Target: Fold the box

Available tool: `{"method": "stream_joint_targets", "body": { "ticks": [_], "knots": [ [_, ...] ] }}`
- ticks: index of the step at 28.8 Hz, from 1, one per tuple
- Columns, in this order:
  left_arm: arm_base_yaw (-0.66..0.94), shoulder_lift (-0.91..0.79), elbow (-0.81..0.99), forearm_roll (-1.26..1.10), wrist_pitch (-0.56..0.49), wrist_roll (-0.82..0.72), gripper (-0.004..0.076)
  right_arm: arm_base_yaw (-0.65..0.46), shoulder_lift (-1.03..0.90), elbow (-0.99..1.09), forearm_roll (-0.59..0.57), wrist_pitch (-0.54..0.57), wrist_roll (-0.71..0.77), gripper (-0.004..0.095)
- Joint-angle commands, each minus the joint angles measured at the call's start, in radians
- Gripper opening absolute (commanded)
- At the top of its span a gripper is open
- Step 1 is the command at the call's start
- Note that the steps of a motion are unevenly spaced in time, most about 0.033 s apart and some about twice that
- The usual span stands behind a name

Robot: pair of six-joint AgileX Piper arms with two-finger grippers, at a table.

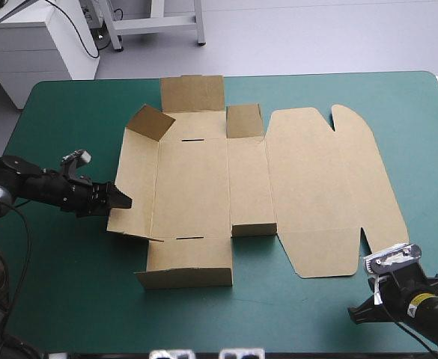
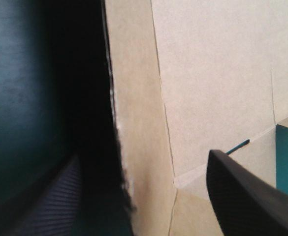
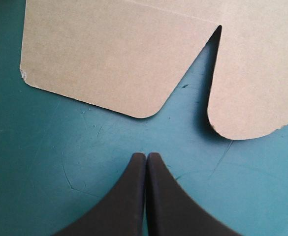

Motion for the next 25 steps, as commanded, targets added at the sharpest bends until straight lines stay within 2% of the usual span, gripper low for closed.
{"method": "stream_joint_targets", "body": {
  "ticks": [1,5,7,11,15,17,25],
  "knots": [
    [-0.043,0.002,-0.021,-0.065,-0.027,0.003,0.0512,0.001,0.005,-0.028,-0.009,-0.045,-0.008,-0.0014],
    [-0.058,0.027,-0.02,-0.106,-0.047,0.003,0.0511,0.001,0.005,-0.028,-0.009,-0.042,-0.008,-0.0014],
    [-0.058,0.034,-0.02,-0.14,-0.047,0.003,0.048,0.001,0.005,-0.028,-0.009,-0.042,-0.008,-0.0014],
    [-0.058,0.056,-0.02,-0.152,-0.034,0.003,0.0295,0.001,0.005,-0.028,-0.009,-0.042,-0.004,-0.0014],
    [-0.058,0.069,-0.02,-0.148,-0.007,-0.005,0.0068,0.001,0.005,-0.028,-0.009,-0.042,-0.004,-0.0014],
    [-0.058,0.073,-0.02,-0.148,-0.006,0.003,-0.0005,0.001,0.005,-0.028,-0.009,-0.042,-0.004,-0.0014],
    [-0.058,0.075,-0.02,-0.167,-0.021,0.085,-0.0006,0.001,0.005,-0.028,-0.009,-0.045,-0.004,-0.0014]
  ]
}}
